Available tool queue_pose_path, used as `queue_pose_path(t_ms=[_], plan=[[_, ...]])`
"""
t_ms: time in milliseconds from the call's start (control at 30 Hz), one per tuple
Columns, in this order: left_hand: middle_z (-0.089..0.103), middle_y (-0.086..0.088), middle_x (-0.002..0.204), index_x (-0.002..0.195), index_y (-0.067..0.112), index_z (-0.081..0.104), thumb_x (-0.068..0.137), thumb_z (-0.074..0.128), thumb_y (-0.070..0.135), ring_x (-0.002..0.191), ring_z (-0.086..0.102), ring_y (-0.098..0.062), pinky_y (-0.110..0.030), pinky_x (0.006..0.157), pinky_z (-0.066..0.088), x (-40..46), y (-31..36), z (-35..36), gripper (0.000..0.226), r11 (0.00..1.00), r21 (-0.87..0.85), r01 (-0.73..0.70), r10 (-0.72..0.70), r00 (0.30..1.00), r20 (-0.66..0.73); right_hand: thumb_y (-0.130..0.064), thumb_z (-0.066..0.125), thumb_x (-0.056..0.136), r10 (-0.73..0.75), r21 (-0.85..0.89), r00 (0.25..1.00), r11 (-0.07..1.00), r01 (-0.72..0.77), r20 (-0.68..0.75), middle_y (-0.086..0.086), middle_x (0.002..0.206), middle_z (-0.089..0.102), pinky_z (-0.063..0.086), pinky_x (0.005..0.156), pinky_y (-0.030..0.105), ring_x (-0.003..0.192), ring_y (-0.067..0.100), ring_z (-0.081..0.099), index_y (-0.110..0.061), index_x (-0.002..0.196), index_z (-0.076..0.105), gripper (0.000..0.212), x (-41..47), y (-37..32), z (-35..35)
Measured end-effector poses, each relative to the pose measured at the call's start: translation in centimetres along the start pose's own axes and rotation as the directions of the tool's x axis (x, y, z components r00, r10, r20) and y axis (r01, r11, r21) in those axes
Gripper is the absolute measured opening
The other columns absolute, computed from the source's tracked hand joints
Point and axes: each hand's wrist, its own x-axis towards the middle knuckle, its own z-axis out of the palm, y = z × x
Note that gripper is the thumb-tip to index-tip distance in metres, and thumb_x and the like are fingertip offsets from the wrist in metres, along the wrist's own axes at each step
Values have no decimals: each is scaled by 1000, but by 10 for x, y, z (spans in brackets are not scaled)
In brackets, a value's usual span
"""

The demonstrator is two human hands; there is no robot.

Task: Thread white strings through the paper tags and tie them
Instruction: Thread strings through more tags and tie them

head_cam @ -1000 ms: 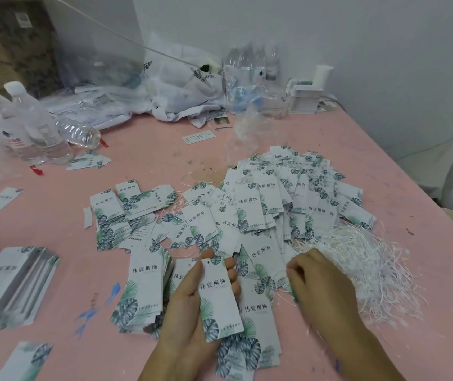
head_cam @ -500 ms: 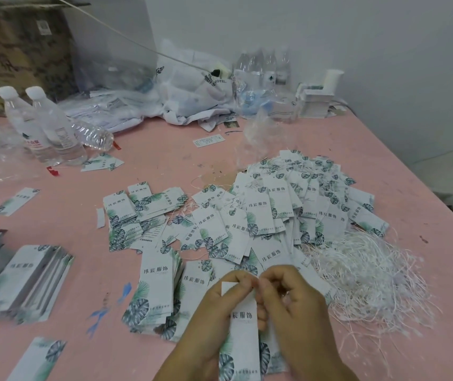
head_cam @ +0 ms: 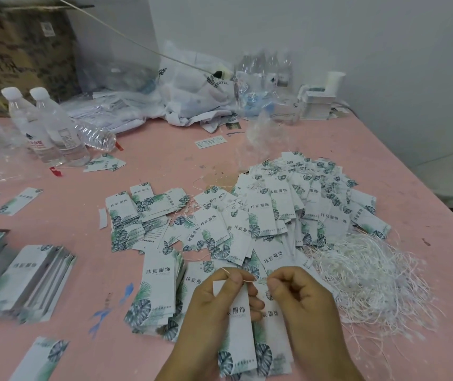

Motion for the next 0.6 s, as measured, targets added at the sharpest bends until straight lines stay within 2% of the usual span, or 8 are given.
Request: queue_pose_path(t_ms=[100,200,267,300,367,433,500,600], plan=[[63,-22,79,85,8,73,77,71,33,68,65,-31,-35,58,55,1,3,-2,27,998,-57,6,-7,1000,-19,-32,70,79,155,336,985,926,-173,79,0,57,51,42,61,35,56,16,46,-20,85,70,13,9,1,-11],[62,-20,78,84,8,73,81,67,30,65,63,-30,-35,57,54,3,5,-3,23,993,-118,9,-14,999,-41,-17,67,79,231,635,965,729,-256,123,2,55,45,45,55,27,51,14,44,-15,82,72,7,17,1,-20],[62,-19,76,83,9,74,82,65,30,64,63,-29,-34,56,55,2,6,-2,23,993,-120,3,-9,999,-53,-14,61,81,278,675,955,685,-274,106,2,56,45,45,51,22,51,13,44,-17,80,73,13,19,1,-23],[62,-19,77,84,8,73,82,66,30,64,63,-29,-35,56,55,2,7,-2,23,993,-119,5,-11,999,-49,-13,60,85,284,601,956,753,-267,70,2,58,48,44,53,22,54,13,46,-19,81,73,16,18,1,-24],[62,-21,78,85,7,73,81,69,32,66,63,-30,-35,57,55,0,6,-1,26,996,-89,14,-17,999,-29,-17,59,93,201,234,977,956,-179,-70,-6,73,63,45,64,21,68,10,58,-29,90,71,18,15,2,-23],[64,-22,80,88,5,72,84,75,33,68,65,-30,-36,59,56,-2,5,-1,28,998,-44,35,-34,999,22,-30,61,93,18,-71,990,997,-29,-142,-19,104,64,48,76,23,96,-3,59,-39,97,67,12,10,-2,-16],[66,-20,79,89,6,72,84,75,34,67,67,-29,-35,60,57,-4,3,0,29,998,11,65,-66,993,100,-41,59,87,-94,-137,992,987,82,-84,-24,119,55,49,79,16,113,-6,52,-45,102,64,16,3,-11,-5],[73,-14,79,84,17,73,85,68,38,72,72,-22,-29,63,57,-5,1,0,22,975,219,40,-77,983,167,-51,55,81,-114,-131,992,984,120,50,-24,121,55,44,84,8,117,-3,52,-48,106,62,27,-3,-20,13]])
